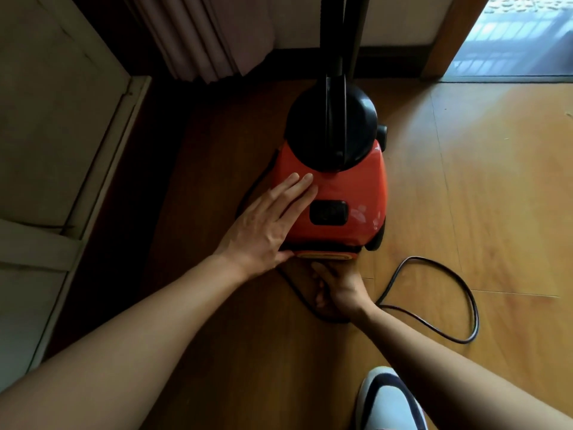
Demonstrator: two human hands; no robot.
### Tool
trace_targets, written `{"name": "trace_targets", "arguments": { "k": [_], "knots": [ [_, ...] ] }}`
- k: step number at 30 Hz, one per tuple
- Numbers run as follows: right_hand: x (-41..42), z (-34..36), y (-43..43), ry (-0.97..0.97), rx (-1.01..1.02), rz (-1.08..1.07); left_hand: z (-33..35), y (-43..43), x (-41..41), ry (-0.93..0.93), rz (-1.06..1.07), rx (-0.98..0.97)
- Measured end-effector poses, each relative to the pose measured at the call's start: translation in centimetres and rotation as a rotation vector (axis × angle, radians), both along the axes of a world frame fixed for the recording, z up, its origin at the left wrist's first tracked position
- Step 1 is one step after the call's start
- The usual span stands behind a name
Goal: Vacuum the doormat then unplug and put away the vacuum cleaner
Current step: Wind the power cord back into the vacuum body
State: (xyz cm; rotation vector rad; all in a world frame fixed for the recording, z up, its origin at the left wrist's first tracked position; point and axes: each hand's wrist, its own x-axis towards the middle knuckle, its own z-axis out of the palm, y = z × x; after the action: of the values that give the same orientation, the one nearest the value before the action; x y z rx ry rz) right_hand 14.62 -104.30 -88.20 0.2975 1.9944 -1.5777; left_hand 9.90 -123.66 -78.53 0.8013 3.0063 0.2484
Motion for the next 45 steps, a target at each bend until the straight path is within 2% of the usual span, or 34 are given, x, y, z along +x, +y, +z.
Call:
{"name": "trace_targets", "arguments": {
  "k": [8, 10, 14, 19, 25, 29, 36, 45],
  "knots": [
    [-2.0, 0.1, 5.8, 0.119, 0.358, 0.16, 0.0, 0.3, 0.2, 0.032, 0.023, -0.019],
    [-1.6, 0.5, 7.6, 0.077, 0.31, 0.116, 0.0, 0.5, 0.3, 0.049, 0.037, -0.018],
    [-0.4, 3.3, 9.7, -0.149, -0.168, -0.286, -0.3, 1.0, 0.4, 0.051, 0.071, -0.002],
    [0.3, 7.1, 7.0, -0.042, -0.373, -0.302, 0.5, 0.4, 0.3, 0.002, 0.046, -0.016],
    [2.9, 8.2, 1.7, 0.3, -0.275, -0.06, 1.7, 0.0, 0.2, -0.098, 0.061, -0.003],
    [3.9, 7.8, -1.6, 0.366, -0.24, 0.115, 2.0, -0.2, -0.1, -0.118, 0.055, 0.01],
    [2.1, 5.5, -3.8, 0.263, -0.265, 0.118, 2.0, -0.6, -0.2, -0.146, -0.007, 0.011],
    [1.1, 1.3, -5.9, 0.089, -0.227, -0.029, 0.2, -0.6, 0.1, -0.024, -0.024, -0.156]
  ]
}}
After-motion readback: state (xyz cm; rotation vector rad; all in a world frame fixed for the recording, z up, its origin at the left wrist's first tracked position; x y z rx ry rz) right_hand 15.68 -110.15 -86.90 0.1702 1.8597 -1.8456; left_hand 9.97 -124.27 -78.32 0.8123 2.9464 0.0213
